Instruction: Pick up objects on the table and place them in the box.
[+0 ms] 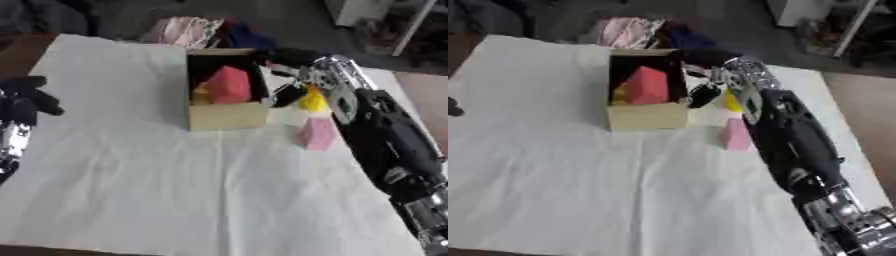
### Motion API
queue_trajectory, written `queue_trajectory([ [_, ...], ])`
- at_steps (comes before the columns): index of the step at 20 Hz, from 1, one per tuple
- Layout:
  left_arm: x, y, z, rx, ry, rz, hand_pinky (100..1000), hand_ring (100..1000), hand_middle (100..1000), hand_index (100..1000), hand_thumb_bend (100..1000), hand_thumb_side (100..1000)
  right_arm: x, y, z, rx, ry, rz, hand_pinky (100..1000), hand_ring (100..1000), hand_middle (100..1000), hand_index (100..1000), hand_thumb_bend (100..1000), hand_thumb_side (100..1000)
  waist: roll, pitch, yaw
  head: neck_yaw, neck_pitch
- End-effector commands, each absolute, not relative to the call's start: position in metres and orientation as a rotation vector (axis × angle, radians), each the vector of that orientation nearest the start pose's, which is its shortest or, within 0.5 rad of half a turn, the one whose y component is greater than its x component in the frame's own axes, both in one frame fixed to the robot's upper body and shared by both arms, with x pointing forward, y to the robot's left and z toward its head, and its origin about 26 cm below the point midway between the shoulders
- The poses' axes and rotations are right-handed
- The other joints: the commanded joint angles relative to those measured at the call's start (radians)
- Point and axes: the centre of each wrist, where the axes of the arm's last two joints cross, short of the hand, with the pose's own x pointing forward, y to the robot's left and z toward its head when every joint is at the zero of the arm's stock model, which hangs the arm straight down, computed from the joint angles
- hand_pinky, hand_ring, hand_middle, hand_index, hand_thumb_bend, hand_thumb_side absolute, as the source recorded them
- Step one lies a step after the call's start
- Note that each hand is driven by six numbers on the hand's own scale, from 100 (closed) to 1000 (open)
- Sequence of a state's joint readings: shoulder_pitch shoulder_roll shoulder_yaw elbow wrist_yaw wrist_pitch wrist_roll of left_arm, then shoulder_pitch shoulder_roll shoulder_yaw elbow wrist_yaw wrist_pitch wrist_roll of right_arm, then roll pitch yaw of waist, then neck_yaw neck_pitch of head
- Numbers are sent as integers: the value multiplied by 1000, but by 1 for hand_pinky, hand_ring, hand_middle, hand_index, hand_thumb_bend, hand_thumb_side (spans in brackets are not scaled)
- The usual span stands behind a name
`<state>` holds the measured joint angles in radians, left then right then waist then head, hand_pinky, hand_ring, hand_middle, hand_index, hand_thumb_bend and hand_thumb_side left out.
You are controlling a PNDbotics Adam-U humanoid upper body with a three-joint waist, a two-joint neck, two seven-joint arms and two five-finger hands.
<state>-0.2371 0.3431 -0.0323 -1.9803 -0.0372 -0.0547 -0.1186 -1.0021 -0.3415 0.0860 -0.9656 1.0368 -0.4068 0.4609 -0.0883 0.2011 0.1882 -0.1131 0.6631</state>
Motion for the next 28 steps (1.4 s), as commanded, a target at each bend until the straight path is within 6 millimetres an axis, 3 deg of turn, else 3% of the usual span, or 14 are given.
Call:
queue_trajectory([
  [1,293,266,185,159,-2220,-581,841,621,589,819,100,628,481,-255,244,-905,-1565,1714,1000,1000,1000,1000,100,286,-8,-34,-7,7,4],
  [9,291,271,182,184,-2204,-570,841,621,588,818,100,630,473,-292,241,-879,-1515,1721,983,977,1000,1000,100,297,-10,-43,-38,27,14],
  [14,290,274,180,204,-2192,-562,841,621,589,818,100,631,455,-316,239,-769,-1537,1781,964,962,994,1000,100,437,-11,-46,-67,45,19],
  [20,290,275,179,210,-2190,-559,841,626,589,818,100,629,436,-318,227,-611,-1495,1871,950,955,989,1000,100,671,-4,-47,-85,54,22],
  [26,289,275,178,212,-2187,-557,841,627,589,818,100,629,434,-307,203,-532,-1398,1952,949,954,986,1000,100,673,3,-46,-87,51,24],
  [28,289,275,178,210,-2187,-558,841,628,590,819,100,630,435,-304,194,-544,-1364,1979,954,955,987,1000,100,565,5,-45,-86,51,25],
])
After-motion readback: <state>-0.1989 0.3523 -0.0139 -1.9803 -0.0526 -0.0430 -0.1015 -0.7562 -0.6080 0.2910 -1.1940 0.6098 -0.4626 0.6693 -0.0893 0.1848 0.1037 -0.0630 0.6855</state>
